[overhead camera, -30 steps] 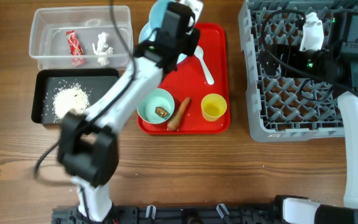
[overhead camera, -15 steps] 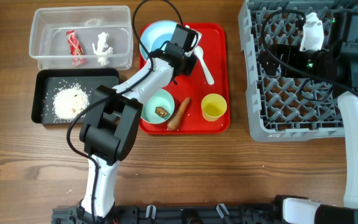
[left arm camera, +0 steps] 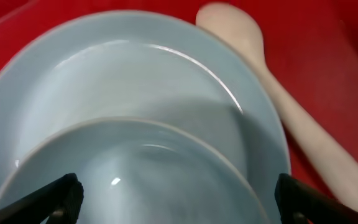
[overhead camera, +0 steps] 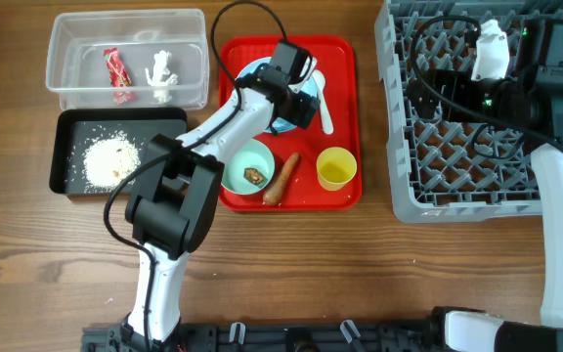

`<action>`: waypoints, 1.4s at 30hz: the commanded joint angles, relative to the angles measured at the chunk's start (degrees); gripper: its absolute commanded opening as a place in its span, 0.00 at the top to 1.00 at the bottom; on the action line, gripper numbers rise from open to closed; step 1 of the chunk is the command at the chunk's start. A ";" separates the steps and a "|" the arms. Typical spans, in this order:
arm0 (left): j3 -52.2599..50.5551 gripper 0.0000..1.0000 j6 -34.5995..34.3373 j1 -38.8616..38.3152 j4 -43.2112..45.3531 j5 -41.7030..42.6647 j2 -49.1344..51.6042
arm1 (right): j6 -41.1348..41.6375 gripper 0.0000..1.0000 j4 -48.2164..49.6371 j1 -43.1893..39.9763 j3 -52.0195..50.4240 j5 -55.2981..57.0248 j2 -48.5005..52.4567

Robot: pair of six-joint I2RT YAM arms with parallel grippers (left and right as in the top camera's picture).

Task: Sort waste into correct bins and load items into the dishwasher rack
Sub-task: 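Grasp the rim of the green bowl with the left gripper, then tip the green bowl over the black tray to dump the scrap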

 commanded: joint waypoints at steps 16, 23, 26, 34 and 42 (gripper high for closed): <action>2.25 0.31 -33.57 -0.63 -40.44 6.23 -20.52 | 0.59 0.00 1.86 0.31 0.90 0.59 0.66; -15.30 0.50 -37.68 -2.95 -24.76 5.44 -20.41 | 0.61 0.00 1.57 0.31 0.90 0.57 0.66; -20.74 0.53 -37.64 -3.56 -18.12 5.40 -20.41 | 2.10 0.00 1.53 0.31 0.90 0.59 0.66; -25.16 0.71 -34.18 -3.54 -10.69 5.01 -17.16 | 2.12 0.00 1.44 0.31 0.90 0.59 0.66; -24.04 0.96 -34.21 -3.37 -12.52 5.01 -18.43 | 2.08 0.00 1.42 0.31 0.90 0.61 0.66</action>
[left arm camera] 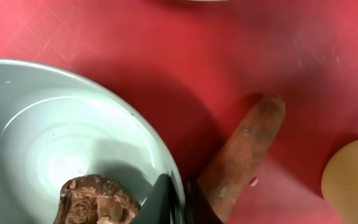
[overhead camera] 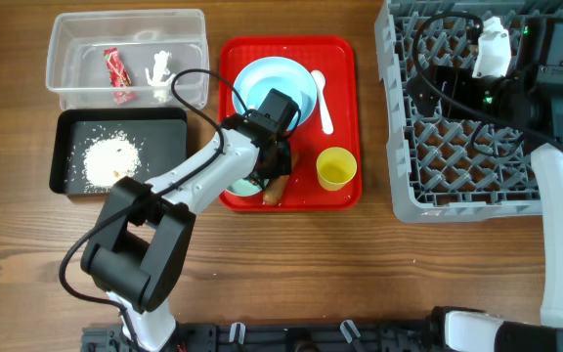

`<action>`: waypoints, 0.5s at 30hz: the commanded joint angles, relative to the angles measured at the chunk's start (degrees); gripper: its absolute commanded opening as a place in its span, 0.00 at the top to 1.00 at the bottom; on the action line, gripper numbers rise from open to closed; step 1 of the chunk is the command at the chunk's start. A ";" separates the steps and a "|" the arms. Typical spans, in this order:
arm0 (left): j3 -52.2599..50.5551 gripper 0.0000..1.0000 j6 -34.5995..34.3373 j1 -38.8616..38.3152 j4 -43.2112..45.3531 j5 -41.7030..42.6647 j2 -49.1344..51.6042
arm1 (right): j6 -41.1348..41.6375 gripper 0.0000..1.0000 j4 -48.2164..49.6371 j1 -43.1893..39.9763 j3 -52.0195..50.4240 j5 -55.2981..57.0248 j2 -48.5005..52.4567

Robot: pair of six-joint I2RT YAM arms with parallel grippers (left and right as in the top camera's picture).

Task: Sort waste into correct bins and load items into the dishwasher rack
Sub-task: 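Tip the green bowl over the black tray to dump the scrap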

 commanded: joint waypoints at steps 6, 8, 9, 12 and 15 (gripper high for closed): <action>8.26 0.96 0.11 3.98 -9.90 3.69 -9.51 | 0.63 0.00 0.39 0.28 0.90 0.61 0.66; 8.70 0.96 1.31 8.07 -11.98 7.45 -13.81 | 0.63 0.00 0.39 0.28 0.90 0.61 0.66; 8.70 0.96 2.60 10.73 -13.05 9.68 -15.74 | 0.63 0.00 0.42 0.28 0.90 0.61 0.66; 8.70 0.96 6.47 20.59 -17.05 13.84 -19.69 | 0.61 0.00 0.59 0.28 0.90 0.61 0.66; 8.39 0.96 14.08 31.85 -19.08 21.00 -19.61 | 0.76 0.00 1.42 0.28 0.90 0.59 0.66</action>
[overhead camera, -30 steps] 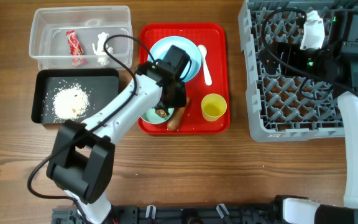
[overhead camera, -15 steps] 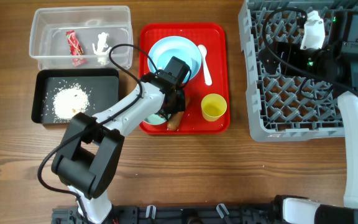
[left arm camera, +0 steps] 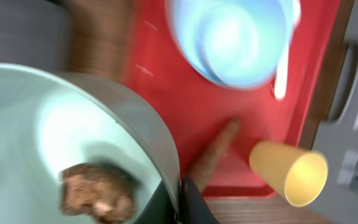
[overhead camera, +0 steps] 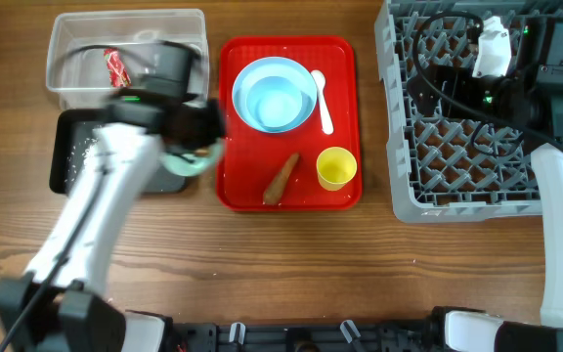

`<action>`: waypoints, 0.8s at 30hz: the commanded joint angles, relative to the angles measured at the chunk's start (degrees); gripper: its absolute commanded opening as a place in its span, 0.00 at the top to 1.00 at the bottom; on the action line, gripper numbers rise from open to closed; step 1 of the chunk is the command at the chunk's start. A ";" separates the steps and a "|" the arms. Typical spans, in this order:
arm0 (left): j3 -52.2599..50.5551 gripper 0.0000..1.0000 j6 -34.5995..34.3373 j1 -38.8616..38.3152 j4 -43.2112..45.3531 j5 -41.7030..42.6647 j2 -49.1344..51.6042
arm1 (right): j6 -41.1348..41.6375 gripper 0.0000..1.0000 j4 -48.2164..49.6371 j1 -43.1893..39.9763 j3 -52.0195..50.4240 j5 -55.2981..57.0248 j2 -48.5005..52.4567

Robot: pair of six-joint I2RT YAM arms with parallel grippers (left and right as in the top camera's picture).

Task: Sort waste into correct bins and load items into the dishwasher rack
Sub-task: 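Tip the green bowl over the black tray to dump the scrap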

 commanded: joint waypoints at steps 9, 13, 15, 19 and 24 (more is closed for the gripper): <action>-8.13 0.96 31.95 36.74 2.23 49.22 11.52 | 0.76 0.00 1.09 0.31 0.90 0.59 0.66; -8.15 0.96 37.92 41.03 2.23 58.38 14.75 | 0.76 0.00 1.11 0.31 0.90 0.59 0.66; -8.15 0.96 40.59 42.64 2.49 64.04 16.33 | 0.76 0.00 1.14 0.31 0.90 0.59 0.66; -8.15 0.96 40.44 45.48 5.90 74.27 19.96 | 0.76 0.00 1.22 0.31 0.90 0.59 0.66; -8.15 0.96 38.16 47.67 6.49 78.79 26.10 | 0.72 0.00 1.22 0.31 0.90 0.61 0.66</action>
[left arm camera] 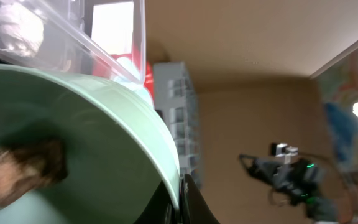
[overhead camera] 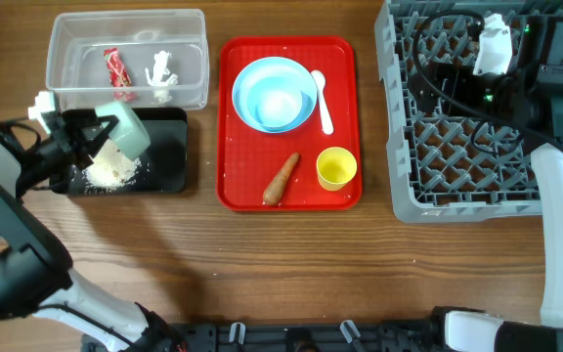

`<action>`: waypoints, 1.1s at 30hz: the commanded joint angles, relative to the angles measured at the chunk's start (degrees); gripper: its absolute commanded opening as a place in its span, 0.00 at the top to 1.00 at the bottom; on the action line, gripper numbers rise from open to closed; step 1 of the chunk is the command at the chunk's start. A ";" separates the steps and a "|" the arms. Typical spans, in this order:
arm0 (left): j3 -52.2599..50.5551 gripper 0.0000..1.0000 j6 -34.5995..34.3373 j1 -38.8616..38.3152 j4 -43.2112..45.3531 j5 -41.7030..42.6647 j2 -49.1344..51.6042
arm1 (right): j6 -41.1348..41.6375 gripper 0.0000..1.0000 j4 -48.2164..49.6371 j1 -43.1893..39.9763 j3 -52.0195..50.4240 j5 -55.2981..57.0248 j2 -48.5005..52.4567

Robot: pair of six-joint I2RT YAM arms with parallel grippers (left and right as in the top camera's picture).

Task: Sort waste into correct bins and load items into the dishwasher rack
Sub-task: 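Tip the green bowl over the black tray to dump the scrap, then return the green bowl to the red tray with the left gripper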

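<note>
A pale green bowl (overhead camera: 128, 131) hangs tipped on its side over the black bin (overhead camera: 169, 156), which holds a heap of white crumbs (overhead camera: 110, 168). My left gripper (overhead camera: 94, 137) is shut on the bowl's rim. In the left wrist view the fingers (left arm camera: 189, 198) pinch the green bowl (left arm camera: 98, 149), and a brown food scrap (left arm camera: 20, 169) still sits inside it. My right gripper (overhead camera: 428, 83) hangs over the grey dishwasher rack (overhead camera: 457, 176); its jaws are too small to read.
A clear bin (overhead camera: 189, 59) behind the black one holds a red wrapper (overhead camera: 116, 68) and a white scrap (overhead camera: 159, 70). The red tray (overhead camera: 238, 191) carries a blue bowl on a plate (overhead camera: 275, 95), a white spoon (overhead camera: 322, 98), a carrot (overhead camera: 281, 178) and a yellow cup (overhead camera: 336, 168).
The left arm has swung out to the far left. The green bowl, which was level by the black bin's right end, now lies tipped over the bin. The scrap is still inside.
My left gripper was first open over the blue bowl on the tray. Then it was shut on the rim of the green bowl beside the carrot. Then the bowl was off the tray by the black bin, and now it is tipped over that bin.
</note>
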 commanded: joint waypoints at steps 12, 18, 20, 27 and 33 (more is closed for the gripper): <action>-0.15 0.96 -6.29 1.99 -0.63 7.32 6.71 | 0.57 0.00 0.98 0.31 0.90 1.29 0.66; -0.15 0.96 4.90 -4.17 -8.68 1.44 -3.91 | 0.66 0.00 0.98 0.31 0.90 1.27 0.66; -0.15 0.96 4.50 -8.90 -8.55 -6.54 -10.54 | 0.72 0.00 1.01 0.31 0.90 1.27 0.66; -0.17 0.96 -14.88 -41.35 0.13 -61.53 -22.75 | 2.08 0.00 1.16 0.31 0.90 1.25 0.66; -0.17 0.96 -16.76 -57.68 8.46 -76.17 -15.72 | 2.12 0.00 1.03 0.31 0.90 1.25 0.66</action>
